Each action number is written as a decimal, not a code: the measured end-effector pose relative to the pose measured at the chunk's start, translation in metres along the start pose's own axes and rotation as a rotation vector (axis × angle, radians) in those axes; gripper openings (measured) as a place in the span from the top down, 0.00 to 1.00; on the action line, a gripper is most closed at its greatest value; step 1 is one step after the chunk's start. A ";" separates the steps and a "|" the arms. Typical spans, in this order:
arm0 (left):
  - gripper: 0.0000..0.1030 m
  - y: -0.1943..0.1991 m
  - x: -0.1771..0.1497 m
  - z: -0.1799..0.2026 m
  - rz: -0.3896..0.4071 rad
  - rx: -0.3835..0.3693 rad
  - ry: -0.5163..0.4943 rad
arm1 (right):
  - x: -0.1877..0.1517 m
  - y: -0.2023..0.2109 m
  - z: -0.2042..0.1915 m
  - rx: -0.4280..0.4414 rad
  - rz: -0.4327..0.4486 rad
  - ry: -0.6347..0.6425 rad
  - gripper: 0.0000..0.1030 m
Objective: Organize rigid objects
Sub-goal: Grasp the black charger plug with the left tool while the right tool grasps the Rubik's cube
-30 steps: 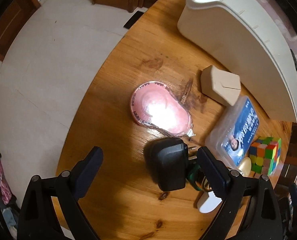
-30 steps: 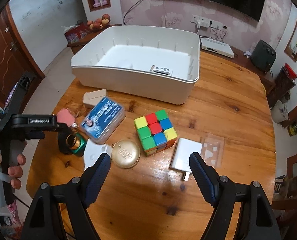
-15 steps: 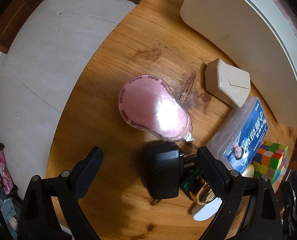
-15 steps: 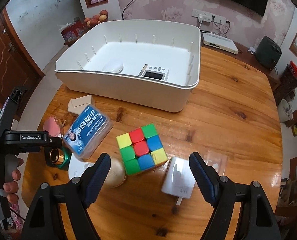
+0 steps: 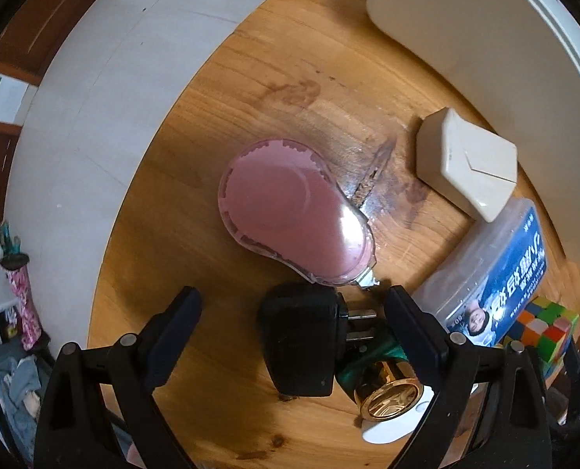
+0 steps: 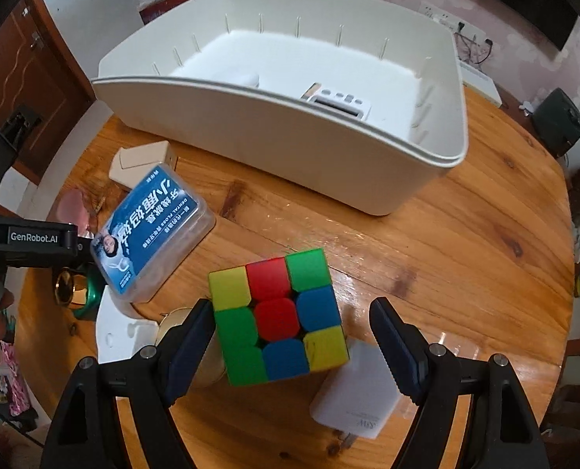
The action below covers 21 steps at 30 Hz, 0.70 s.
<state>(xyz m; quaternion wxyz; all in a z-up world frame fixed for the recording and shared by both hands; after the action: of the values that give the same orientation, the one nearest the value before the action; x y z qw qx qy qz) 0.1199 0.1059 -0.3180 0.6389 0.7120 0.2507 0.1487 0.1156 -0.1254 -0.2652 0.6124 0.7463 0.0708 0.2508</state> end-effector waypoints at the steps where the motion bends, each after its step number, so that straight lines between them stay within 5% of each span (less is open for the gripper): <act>1: 0.08 -0.001 0.001 -0.001 -0.007 0.007 0.007 | 0.000 -0.002 0.000 0.002 -0.006 0.001 0.21; 4: 0.10 -0.001 0.004 -0.001 -0.028 0.014 0.032 | 0.000 -0.008 0.001 0.012 -0.029 0.004 0.22; 9: 0.22 0.003 -0.003 0.010 -0.025 0.024 -0.014 | -0.001 -0.016 0.004 0.057 -0.069 0.005 0.40; 21: 0.22 -0.009 -0.001 0.015 -0.050 0.016 -0.078 | -0.009 -0.015 0.010 0.070 -0.079 0.001 0.42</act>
<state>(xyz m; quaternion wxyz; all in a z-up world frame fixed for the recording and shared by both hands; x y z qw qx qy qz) 0.1254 0.0936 -0.3286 0.6461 0.7157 0.2444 0.1029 0.1153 -0.1348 -0.2837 0.5952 0.7639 0.1092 0.2241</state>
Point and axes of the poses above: each gripper's, at about its wrist camera, not at the fingertips, and y roughly against the way its jaws point, z to its right, x to its top, the point moved 1 cm from there along -y, roughly the way its jaws point, and after that the axes turned 8 degrees about x, right-handed, at the moved point
